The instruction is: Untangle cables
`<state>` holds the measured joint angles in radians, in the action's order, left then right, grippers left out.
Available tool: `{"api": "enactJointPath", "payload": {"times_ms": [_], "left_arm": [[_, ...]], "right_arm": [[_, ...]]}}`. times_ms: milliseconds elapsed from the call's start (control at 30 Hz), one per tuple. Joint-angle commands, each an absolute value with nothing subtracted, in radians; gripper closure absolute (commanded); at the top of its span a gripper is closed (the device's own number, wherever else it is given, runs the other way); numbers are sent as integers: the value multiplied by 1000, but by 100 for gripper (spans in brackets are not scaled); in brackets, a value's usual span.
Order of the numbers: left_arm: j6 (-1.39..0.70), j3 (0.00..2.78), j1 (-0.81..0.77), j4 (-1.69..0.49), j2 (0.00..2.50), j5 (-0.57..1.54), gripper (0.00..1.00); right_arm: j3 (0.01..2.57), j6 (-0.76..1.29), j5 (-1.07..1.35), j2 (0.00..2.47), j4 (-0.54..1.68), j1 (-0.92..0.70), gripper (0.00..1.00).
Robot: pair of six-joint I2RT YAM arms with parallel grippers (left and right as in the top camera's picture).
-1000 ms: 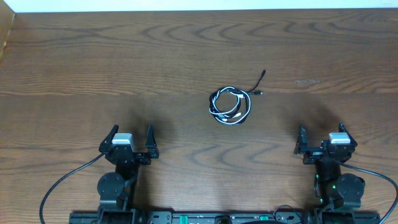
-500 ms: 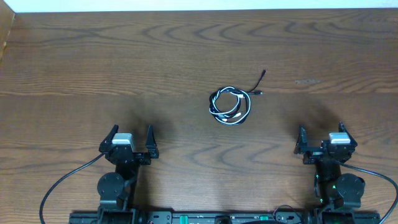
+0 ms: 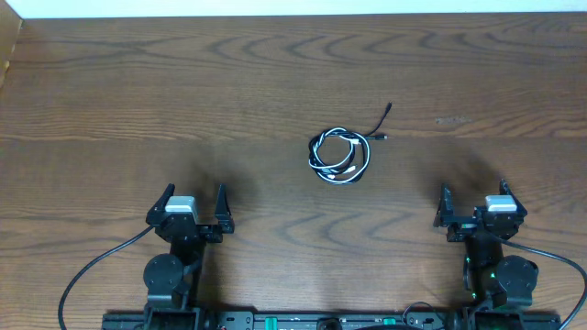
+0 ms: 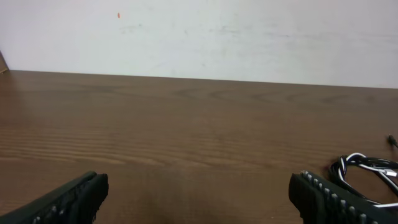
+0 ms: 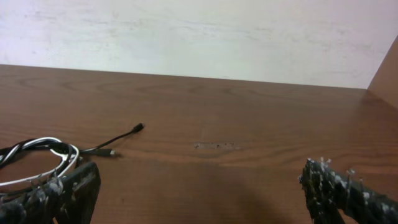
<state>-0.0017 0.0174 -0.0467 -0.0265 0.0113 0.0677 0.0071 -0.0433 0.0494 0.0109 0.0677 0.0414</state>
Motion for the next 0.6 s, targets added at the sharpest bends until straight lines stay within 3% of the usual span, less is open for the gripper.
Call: {"api": "enactJointPath", "payload": {"times_ms": [0, 333, 567], "left_arm": [[7, 4, -46, -66, 10, 67, 2], [-23, 36, -46, -21, 15, 103, 2], [-23, 357, -46, -196, 248, 115, 2]], "right_arm": [[6, -24, 70, 5, 71, 38, 1], [6, 91, 92, 15, 33, 38, 1], [137, 93, 168, 86, 85, 38, 1]]}}
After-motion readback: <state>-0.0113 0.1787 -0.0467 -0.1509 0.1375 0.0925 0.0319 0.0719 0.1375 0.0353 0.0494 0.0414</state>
